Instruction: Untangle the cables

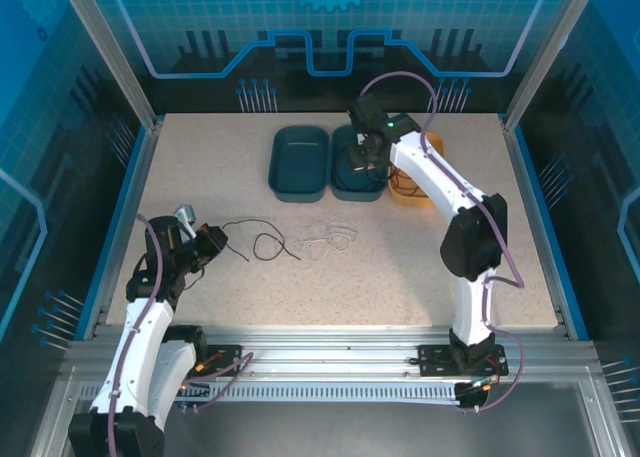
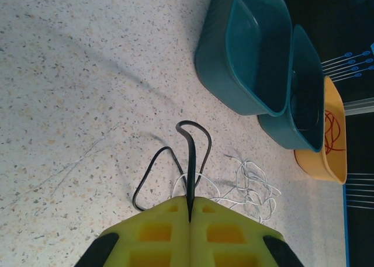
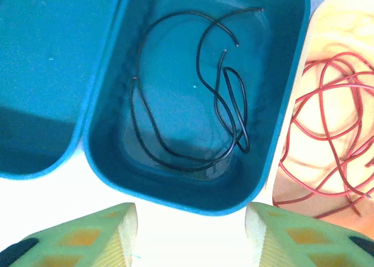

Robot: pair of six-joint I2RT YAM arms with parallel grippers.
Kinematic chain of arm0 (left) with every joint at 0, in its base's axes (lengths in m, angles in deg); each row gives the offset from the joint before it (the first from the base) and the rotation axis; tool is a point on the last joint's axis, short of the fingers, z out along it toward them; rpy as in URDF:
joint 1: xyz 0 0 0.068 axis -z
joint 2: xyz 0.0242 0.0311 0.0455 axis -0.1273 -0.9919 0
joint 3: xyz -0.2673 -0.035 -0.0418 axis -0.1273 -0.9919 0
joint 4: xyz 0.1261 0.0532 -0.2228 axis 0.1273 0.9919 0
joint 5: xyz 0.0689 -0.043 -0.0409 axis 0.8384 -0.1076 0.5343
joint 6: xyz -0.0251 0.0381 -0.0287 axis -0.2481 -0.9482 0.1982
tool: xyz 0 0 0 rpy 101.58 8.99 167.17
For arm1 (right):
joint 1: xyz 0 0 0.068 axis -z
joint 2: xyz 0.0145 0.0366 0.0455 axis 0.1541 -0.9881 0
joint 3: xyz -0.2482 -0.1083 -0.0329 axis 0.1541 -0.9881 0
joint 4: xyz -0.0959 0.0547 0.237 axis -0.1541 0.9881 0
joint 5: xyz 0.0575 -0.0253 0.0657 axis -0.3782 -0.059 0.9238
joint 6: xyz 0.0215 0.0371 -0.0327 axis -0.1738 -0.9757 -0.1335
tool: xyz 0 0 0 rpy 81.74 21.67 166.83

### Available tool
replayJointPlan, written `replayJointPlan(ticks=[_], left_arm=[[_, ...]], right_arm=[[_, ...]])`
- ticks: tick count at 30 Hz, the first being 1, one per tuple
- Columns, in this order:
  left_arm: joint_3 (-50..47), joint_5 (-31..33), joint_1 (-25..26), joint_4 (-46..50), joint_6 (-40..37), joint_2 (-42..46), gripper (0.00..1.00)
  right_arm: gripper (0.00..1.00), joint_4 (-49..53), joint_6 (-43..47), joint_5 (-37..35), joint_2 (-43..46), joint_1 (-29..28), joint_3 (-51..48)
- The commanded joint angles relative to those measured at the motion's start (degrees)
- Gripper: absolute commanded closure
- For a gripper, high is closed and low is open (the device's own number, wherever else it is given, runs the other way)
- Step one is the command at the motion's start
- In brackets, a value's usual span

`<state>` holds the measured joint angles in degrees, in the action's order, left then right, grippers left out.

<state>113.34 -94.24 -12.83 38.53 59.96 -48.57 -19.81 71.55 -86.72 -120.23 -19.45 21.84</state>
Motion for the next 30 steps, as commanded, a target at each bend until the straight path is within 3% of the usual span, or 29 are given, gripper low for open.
replayJointPlan(ticks=[1, 9, 20, 30], left_arm=[[2.67, -2.64, -0.63, 0.55, 0.16, 1.68, 0.96], [4.73, -5.11, -0.55, 0.62, -0.95, 4.54, 0.96], [6.01, -7.61, -0.46, -1.19, 0.67, 6.09, 0.96], [5.39, -9.83, -0.46, -4.44, 3.19, 6.39, 0.96]], right_arm=[[0.48, -3.34, 2.69, 1.03, 5.40, -3.04, -4.93], [0.49, -20.82, 5.41, 18.84, 17.13, -9.86, -22.42], [0.51, -35.89, 4.58, 25.72, 14.74, -18.70, -32.15], [0.52, -40.11, 5.85, 23.06, 7.59, -22.92, -30.38]])
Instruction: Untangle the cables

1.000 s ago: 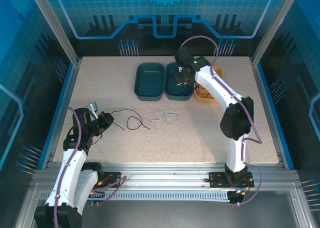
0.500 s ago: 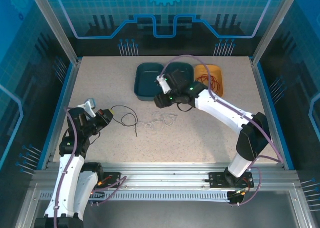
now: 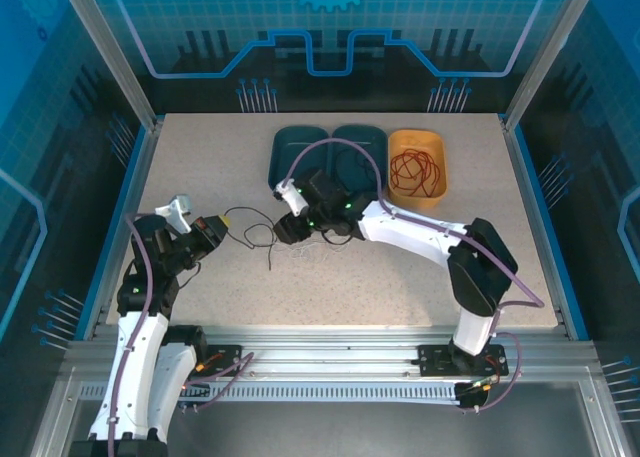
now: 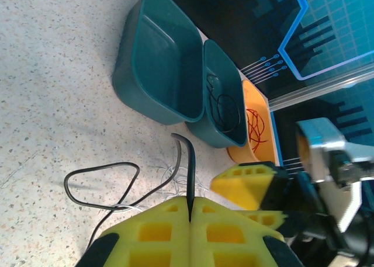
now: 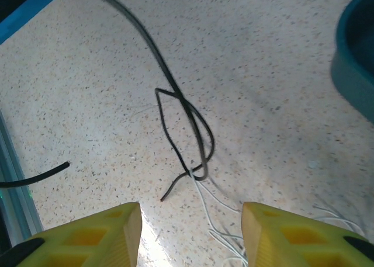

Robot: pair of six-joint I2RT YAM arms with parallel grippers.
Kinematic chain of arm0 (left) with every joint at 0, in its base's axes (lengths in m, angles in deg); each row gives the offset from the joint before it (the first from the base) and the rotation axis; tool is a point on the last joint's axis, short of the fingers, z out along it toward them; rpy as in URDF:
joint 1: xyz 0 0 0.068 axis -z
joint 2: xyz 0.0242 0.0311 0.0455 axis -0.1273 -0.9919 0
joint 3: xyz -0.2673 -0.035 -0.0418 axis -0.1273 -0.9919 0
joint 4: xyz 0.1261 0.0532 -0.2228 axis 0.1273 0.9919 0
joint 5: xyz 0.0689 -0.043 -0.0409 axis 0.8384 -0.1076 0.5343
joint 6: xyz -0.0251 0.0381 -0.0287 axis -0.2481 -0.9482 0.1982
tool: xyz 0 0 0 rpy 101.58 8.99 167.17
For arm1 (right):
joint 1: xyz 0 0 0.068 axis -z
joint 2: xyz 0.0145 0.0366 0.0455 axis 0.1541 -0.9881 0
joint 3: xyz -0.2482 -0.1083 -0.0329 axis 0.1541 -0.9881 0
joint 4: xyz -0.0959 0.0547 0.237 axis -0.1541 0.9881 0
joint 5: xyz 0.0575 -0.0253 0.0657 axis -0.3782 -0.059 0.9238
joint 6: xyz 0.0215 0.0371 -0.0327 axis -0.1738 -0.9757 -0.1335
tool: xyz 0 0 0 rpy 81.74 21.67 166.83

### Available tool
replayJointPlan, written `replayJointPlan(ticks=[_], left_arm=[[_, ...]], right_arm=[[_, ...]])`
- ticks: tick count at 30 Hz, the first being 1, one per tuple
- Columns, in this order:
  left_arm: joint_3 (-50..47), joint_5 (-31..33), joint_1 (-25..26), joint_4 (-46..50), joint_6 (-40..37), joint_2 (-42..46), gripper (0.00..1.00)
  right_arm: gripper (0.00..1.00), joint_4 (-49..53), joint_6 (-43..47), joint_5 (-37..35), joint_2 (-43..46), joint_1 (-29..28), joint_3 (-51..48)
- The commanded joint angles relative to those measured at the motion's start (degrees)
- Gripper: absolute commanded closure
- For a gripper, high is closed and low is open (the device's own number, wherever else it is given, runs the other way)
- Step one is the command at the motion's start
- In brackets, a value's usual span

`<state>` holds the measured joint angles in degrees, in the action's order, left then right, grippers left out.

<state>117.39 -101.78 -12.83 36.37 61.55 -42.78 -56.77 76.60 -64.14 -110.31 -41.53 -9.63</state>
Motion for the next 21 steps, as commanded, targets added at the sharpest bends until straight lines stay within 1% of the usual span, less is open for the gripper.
replayJointPlan(ticks=[1, 7, 13, 14, 16, 18, 20, 21], left_arm=[[1.35, -2.37, -0.46, -2.46, 1.67, 0.55, 0.96], [1.37, -2.87, -0.46, -2.70, 2.20, 0.60, 0.96], [1.68, -3.31, -0.50, -2.44, 2.39, 0.56, 0.96], [1.74, -3.43, -0.46, -2.38, 2.43, 0.56, 0.96], [1.74, -3.70, -0.46, -2.24, 2.47, 0.53, 0.96], [1.61, -3.82, -0.46, -1.98, 2.50, 0.49, 0.96], [1.42, -3.79, -0.46, -1.85, 2.48, 0.54, 0.95], [1.27, -3.75, -0.46, -1.85, 2.58, 0.54, 0.95]], right_arm=[[0.52, -3.20, 0.80, 0.52, -3.06, -0.81, 1.46], [0.53, -4.19, 0.78, 0.23, -7.41, -0.81, 4.34], [0.59, -5.22, 0.14, -1.32, -9.42, -0.07, 6.28], [0.62, -5.49, 0.09, -1.31, -9.40, 0.16, 6.28], [0.73, -5.97, 0.10, -1.40, -9.14, 0.38, 6.23], [0.88, -6.08, 0.36, -1.55, -8.59, 0.64, 6.26], [0.96, -5.83, 0.82, -2.52, -7.92, 0.86, 6.25], [0.97, -5.65, 1.01, -3.36, -7.39, 0.93, 6.21]])
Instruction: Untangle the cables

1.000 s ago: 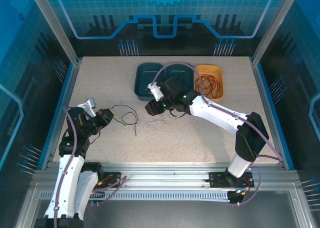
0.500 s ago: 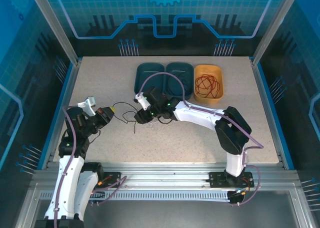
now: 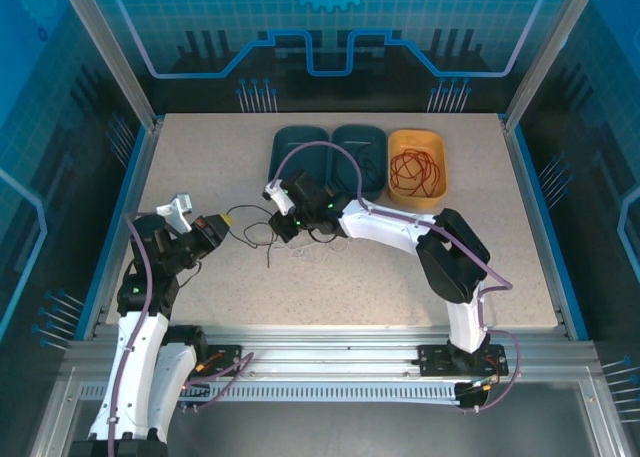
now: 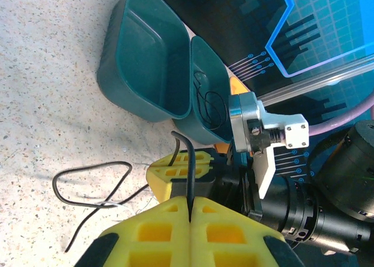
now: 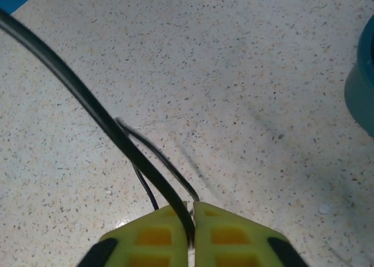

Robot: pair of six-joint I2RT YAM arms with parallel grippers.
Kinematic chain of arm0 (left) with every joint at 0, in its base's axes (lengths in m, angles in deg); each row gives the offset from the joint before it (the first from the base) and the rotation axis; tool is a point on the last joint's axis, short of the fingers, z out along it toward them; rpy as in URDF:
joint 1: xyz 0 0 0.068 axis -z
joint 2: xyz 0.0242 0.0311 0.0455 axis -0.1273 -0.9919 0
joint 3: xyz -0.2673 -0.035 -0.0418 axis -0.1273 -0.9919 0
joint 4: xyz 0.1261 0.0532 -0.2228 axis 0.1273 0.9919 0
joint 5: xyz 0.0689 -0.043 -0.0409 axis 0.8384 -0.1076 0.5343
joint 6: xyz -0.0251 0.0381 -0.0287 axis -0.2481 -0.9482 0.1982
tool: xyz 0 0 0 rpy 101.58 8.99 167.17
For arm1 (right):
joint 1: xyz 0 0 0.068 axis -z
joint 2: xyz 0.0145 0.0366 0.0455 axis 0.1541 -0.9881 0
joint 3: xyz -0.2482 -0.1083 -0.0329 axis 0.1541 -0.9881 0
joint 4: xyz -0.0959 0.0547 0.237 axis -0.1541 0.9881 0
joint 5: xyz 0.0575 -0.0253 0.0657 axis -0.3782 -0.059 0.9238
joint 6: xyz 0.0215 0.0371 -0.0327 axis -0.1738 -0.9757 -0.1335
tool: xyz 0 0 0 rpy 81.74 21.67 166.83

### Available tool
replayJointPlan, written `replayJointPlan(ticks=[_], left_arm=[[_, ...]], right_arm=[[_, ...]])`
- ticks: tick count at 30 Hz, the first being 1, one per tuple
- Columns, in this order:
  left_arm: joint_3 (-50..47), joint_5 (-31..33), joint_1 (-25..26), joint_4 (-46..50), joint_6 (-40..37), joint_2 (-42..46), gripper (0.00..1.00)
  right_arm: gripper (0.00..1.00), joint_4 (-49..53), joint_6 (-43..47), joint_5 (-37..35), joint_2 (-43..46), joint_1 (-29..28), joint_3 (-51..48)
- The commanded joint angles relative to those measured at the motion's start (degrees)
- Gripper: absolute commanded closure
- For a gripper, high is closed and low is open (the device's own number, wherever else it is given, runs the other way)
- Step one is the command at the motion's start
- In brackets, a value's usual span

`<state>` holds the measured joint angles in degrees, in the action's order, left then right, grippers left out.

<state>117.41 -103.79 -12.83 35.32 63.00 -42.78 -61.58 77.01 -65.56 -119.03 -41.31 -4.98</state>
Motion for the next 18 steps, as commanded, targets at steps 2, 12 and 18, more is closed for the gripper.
replayJointPlan(ticks=[2, 12, 18], left_arm=[[0.99, -1.68, -0.46, -0.76, 1.12, 0.53, 0.94], [-0.50, -1.71, -0.46, -1.04, 1.77, -0.44, 0.78], [-1.22, -2.13, -0.46, -1.94, 2.29, -0.71, 0.49]], right_arm=[[0.99, -0.53, 1.18, -3.27, 2.40, 0.86, 1.32], [1.00, 6.52, 3.01, -9.11, 8.74, 0.67, 2.92], [1.00, 15.91, 3.17, -16.43, 12.00, -0.18, 7.58]])
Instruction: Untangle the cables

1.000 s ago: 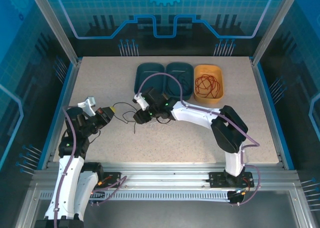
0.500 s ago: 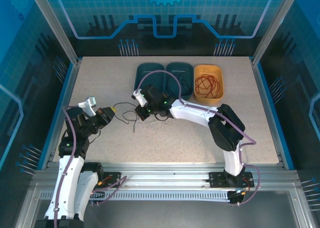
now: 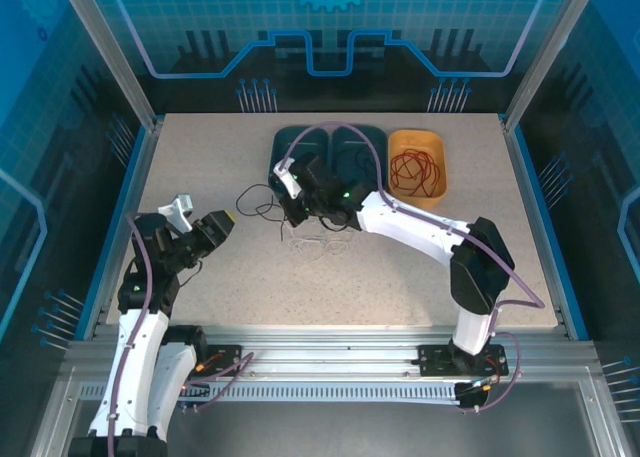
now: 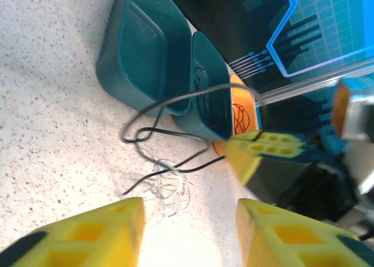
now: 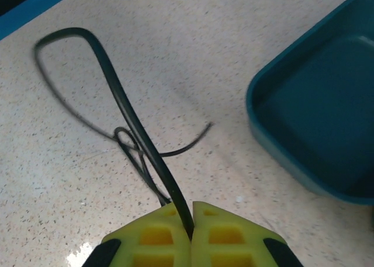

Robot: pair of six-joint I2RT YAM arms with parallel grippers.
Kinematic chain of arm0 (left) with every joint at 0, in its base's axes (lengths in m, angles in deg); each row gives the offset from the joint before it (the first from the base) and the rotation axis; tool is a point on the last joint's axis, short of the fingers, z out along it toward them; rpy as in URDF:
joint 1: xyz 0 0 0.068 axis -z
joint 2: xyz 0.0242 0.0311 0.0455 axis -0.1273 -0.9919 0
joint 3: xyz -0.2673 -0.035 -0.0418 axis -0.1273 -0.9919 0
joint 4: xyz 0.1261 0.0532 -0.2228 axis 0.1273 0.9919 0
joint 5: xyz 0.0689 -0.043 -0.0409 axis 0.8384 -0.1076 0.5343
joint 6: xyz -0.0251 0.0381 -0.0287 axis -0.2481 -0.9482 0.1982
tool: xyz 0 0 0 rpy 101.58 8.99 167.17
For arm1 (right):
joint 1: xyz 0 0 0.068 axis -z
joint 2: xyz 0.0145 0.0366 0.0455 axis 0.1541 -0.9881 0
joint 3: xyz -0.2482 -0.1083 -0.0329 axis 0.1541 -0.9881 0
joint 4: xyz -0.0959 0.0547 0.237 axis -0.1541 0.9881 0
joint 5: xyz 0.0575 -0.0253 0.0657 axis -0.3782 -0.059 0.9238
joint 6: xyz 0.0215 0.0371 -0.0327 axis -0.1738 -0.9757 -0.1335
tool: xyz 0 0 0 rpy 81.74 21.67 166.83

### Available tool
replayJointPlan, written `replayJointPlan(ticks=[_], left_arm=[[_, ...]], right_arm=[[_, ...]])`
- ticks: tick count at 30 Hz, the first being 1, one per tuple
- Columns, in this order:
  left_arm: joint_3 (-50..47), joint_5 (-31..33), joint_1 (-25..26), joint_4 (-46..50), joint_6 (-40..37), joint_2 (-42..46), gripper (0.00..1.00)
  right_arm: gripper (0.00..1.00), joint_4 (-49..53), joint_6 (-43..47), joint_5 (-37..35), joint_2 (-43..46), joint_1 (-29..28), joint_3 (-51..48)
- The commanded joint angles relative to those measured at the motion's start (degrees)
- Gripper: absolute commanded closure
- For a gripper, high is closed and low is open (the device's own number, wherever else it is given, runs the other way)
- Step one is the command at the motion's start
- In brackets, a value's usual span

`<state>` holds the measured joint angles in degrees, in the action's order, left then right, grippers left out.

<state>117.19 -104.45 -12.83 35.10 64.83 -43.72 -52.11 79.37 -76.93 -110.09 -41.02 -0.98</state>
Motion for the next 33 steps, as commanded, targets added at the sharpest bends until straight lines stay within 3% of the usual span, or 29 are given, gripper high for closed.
replayJointPlan(ticks=[1, 7, 15, 19, 23, 30, 33], left_arm=[[-1.07, -1.58, -0.43, -1.80, 0.48, 0.15, 0.45], [-1.87, -1.82, -0.38, -2.62, 0.51, 0.12, 0.23], [-3.60, 0.25, 3.49, -4.96, -2.29, -0.37, 0.17], [-7.70, 3.41, 10.78, -13.35, -2.96, -0.91, 0.18], [-10.14, 9.34, 21.26, -21.57, -6.02, -3.95, 0.18], [-11.47, 21.87, 38.40, -38.02, -21.46, -14.72, 0.22], [-12.16, 28.53, 42.24, -46.07, -26.20, -20.32, 0.22]], right_arm=[[1.00, 8.45, 0.58, -5.80, 3.34, -0.45, 4.71], [1.00, 22.66, -3.57, -10.55, 3.16, -0.65, 13.89], [1.00, 25.24, -7.17, -7.37, 6.51, -0.72, 16.38], [1.00, 26.27, -8.52, -7.70, 8.52, -0.67, 17.83], [1.00, 27.10, -9.18, -7.89, 10.10, -0.70, 19.06], [1.00, 28.39, -10.02, -7.77, 11.60, -0.82, 20.08], [1.00, 28.27, -10.39, -7.01, 12.40, -0.82, 19.81]])
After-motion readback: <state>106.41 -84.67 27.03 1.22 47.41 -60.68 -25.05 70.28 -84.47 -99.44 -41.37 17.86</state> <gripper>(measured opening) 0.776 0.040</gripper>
